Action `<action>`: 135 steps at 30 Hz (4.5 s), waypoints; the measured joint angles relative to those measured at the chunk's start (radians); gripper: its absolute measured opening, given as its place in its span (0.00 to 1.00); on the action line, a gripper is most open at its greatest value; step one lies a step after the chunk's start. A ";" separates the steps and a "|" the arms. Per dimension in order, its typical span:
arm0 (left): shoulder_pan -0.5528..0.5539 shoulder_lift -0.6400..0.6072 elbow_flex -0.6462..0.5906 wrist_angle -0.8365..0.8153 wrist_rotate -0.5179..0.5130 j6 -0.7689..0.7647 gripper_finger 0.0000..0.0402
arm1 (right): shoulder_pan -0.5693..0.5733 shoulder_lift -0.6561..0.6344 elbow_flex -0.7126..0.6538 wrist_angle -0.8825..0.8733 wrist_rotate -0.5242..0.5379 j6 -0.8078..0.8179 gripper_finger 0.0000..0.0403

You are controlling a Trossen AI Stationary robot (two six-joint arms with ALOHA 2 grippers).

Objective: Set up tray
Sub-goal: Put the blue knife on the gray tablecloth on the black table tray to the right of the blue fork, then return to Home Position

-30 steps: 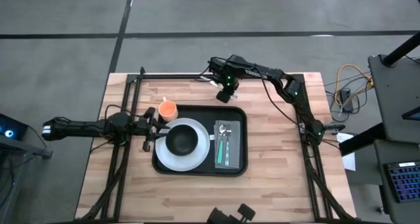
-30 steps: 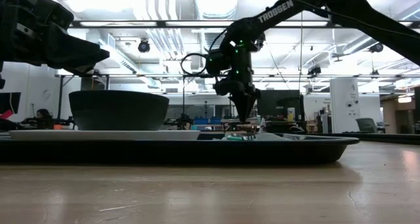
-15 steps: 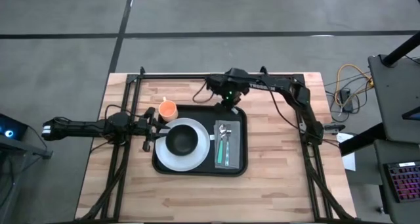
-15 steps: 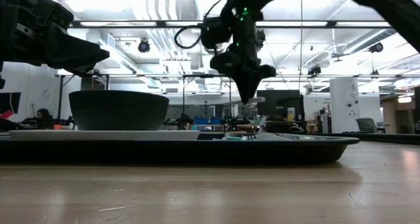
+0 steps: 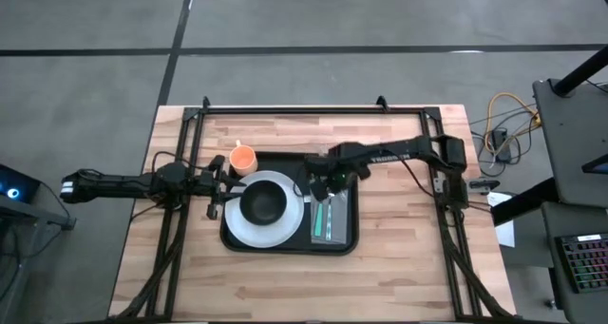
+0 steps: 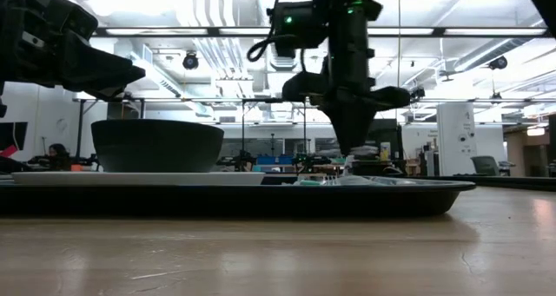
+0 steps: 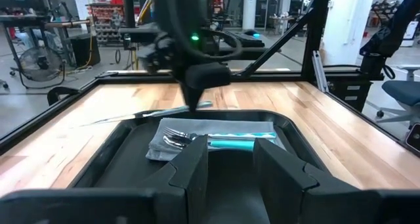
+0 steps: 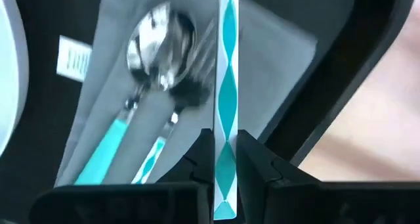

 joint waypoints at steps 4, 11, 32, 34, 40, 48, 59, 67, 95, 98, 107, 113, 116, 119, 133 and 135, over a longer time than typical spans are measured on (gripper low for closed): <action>0.000 0.000 0.000 0.000 0.000 0.000 0.26 | 0.066 -0.033 -0.077 0.087 0.000 0.170 0.06; 0.000 0.000 0.000 0.000 0.000 0.000 0.26 | 0.169 -0.035 -0.111 0.175 0.029 0.464 0.06; 0.000 0.003 0.000 0.000 0.000 0.000 0.26 | 0.308 -0.004 -0.117 0.192 0.056 0.801 0.06; 0.000 0.005 0.000 0.000 0.000 0.000 0.26 | 0.311 0.015 -0.116 0.213 0.027 0.807 0.06; 0.000 0.020 0.000 -0.002 0.000 0.000 0.26 | 0.310 0.050 -0.106 0.209 0.000 0.804 0.06; 0.000 0.028 0.000 0.000 0.000 0.000 0.26 | 0.310 0.050 -0.111 0.202 0.004 0.818 0.06; 0.000 0.028 0.000 0.000 0.000 0.000 0.26 | 0.307 0.050 -0.143 0.249 0.019 0.832 0.12; 0.000 0.027 0.000 0.000 0.000 0.000 0.26 | 0.307 0.050 -0.147 0.259 0.022 0.828 0.21; 0.000 0.027 0.000 0.000 0.000 0.000 0.26 | 0.307 0.050 -0.102 0.271 0.025 0.815 0.21; 0.000 0.027 0.000 0.000 0.000 0.000 0.26 | 0.307 0.050 -0.085 0.276 0.023 0.775 0.20; 0.000 0.027 0.000 0.000 0.000 0.000 0.26 | 0.307 0.048 -0.073 0.218 0.025 0.575 0.17; 0.000 0.027 0.000 0.000 0.000 0.000 0.26 | 0.306 0.047 -0.074 0.122 0.266 0.580 0.17; 0.000 0.027 0.000 0.000 0.000 0.000 0.26 | 0.306 0.043 -0.069 0.130 0.428 0.479 0.17; 0.000 0.028 0.000 0.000 0.000 0.000 0.26 | 0.306 0.041 -0.046 0.133 0.576 0.354 0.17; 0.000 0.028 0.000 0.000 0.000 0.000 0.26 | 0.234 0.017 -0.021 0.274 0.898 -0.152 0.17; 0.000 0.028 0.000 0.000 0.000 0.000 0.26 | 0.216 0.017 -0.029 0.299 0.897 -0.221 0.17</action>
